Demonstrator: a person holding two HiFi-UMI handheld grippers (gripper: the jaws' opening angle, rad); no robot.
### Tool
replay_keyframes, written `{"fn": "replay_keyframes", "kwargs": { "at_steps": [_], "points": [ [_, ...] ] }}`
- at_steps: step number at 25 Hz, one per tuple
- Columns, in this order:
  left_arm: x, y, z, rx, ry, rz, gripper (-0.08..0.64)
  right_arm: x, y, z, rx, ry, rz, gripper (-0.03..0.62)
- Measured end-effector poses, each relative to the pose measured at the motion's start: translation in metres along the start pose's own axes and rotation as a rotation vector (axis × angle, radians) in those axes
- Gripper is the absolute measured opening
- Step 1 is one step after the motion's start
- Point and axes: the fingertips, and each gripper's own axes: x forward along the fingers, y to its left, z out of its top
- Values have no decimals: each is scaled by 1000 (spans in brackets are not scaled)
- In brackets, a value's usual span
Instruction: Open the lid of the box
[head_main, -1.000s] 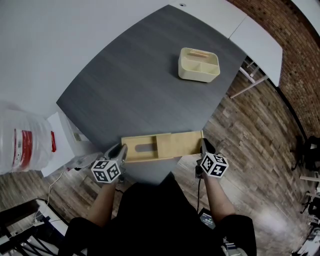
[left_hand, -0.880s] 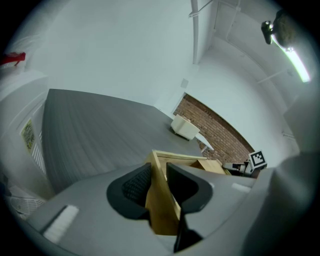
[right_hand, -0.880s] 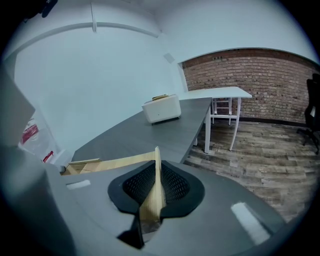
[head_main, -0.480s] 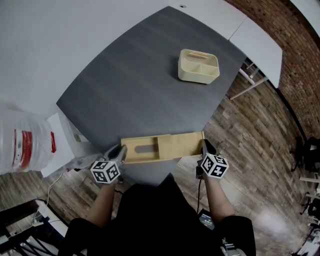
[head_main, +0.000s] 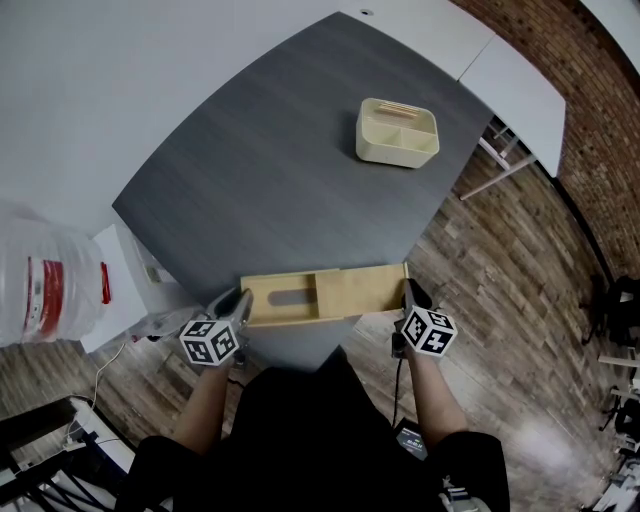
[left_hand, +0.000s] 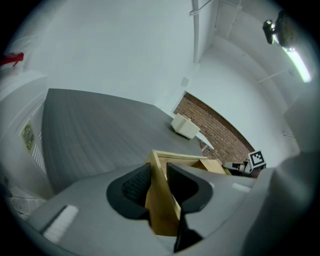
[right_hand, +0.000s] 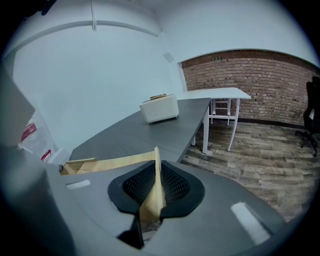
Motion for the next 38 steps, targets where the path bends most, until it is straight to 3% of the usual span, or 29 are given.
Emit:
{"fn": "replay_keyframes", "kwargs": {
  "at_steps": [8,31,35,38],
  "points": [
    [1,1,0,-22,16,16,97,1,-1,2,9,7,-2,40],
    [4,0,2,12,45,39,95,3,-9,9,-42,23,-32,37],
    [5,1,3,10,44,40,96,-1,-25,13,-8,10,-64,40],
    [4,2,3,7,42,39,95,-4,-30,10,34,7,-38,40]
  ]
}}
